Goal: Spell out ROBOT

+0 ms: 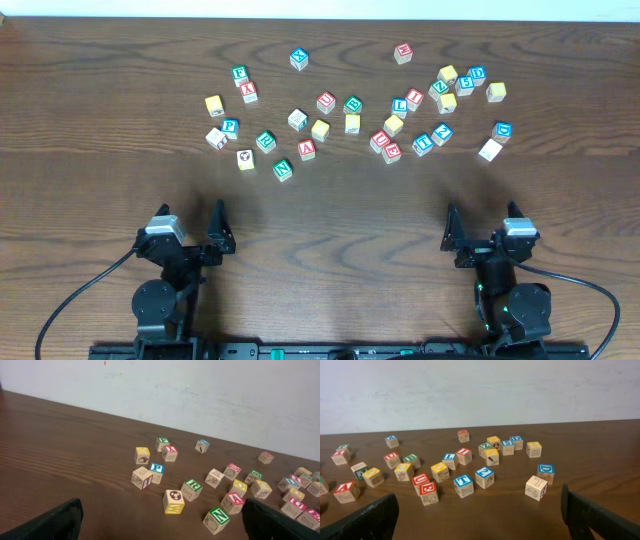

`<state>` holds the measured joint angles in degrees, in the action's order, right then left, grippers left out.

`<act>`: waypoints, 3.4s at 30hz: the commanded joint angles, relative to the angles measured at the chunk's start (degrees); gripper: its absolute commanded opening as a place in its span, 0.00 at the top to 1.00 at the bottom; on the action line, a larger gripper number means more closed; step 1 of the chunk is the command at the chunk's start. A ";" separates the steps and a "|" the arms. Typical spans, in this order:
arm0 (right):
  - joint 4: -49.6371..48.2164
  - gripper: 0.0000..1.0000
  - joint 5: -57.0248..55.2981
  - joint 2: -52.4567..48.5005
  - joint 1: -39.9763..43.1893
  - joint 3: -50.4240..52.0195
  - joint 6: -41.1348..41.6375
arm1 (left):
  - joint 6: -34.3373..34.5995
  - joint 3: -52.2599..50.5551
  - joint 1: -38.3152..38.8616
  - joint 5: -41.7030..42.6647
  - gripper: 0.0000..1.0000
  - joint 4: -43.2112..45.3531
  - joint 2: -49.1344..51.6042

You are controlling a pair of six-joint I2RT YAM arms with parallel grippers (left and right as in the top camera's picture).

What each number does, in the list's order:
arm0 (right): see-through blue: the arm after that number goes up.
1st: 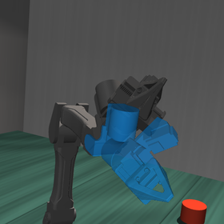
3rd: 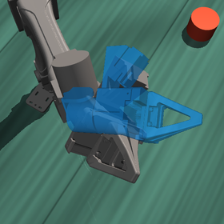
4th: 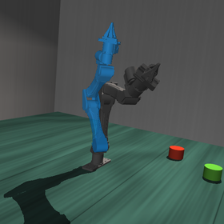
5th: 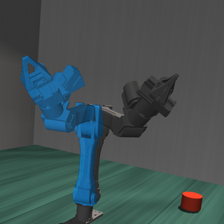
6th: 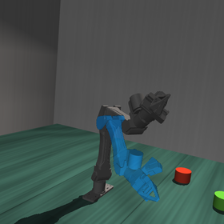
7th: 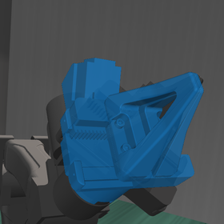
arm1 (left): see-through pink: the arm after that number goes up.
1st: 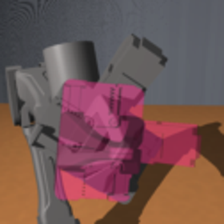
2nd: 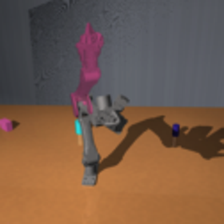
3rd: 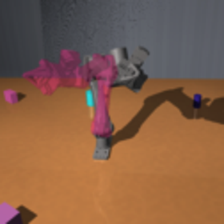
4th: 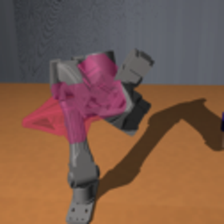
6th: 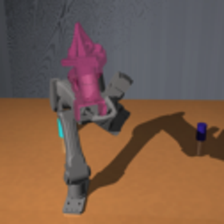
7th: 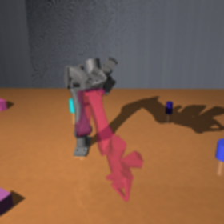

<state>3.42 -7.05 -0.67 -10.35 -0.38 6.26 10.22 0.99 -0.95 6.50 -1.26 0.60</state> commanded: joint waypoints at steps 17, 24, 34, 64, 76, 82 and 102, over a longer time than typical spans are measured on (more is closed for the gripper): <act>0.24 0.01 0.13 0.17 0.28 0.09 -0.76 | -0.98 -0.76 0.17 0.98 0.00 -2.27 -0.37; 0.22 0.01 0.13 0.17 0.28 0.09 -0.76 | -0.98 -0.76 0.17 0.98 0.00 -2.25 -0.37; 0.22 0.01 0.13 0.17 0.28 0.09 -0.76 | -0.98 -0.76 0.17 0.98 0.00 -2.27 -0.37; 0.24 0.01 0.11 0.17 0.28 0.09 -0.76 | -0.98 -0.76 0.17 0.98 0.00 -2.27 -0.37; 0.22 0.01 0.13 0.17 0.28 0.09 -0.76 | -0.98 -0.76 0.17 0.98 0.00 -2.27 -0.37; 0.22 0.01 0.13 0.17 0.28 0.09 -0.76 | -0.98 -0.76 0.17 0.98 0.00 -2.27 -0.37; 0.22 0.01 0.13 0.17 0.28 0.09 -0.76 | 0.07 0.28 0.13 4.31 0.00 -1.31 -0.37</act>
<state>3.40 -7.07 -0.67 -10.35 -0.38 6.26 10.28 0.99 -0.95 6.83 -1.06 0.60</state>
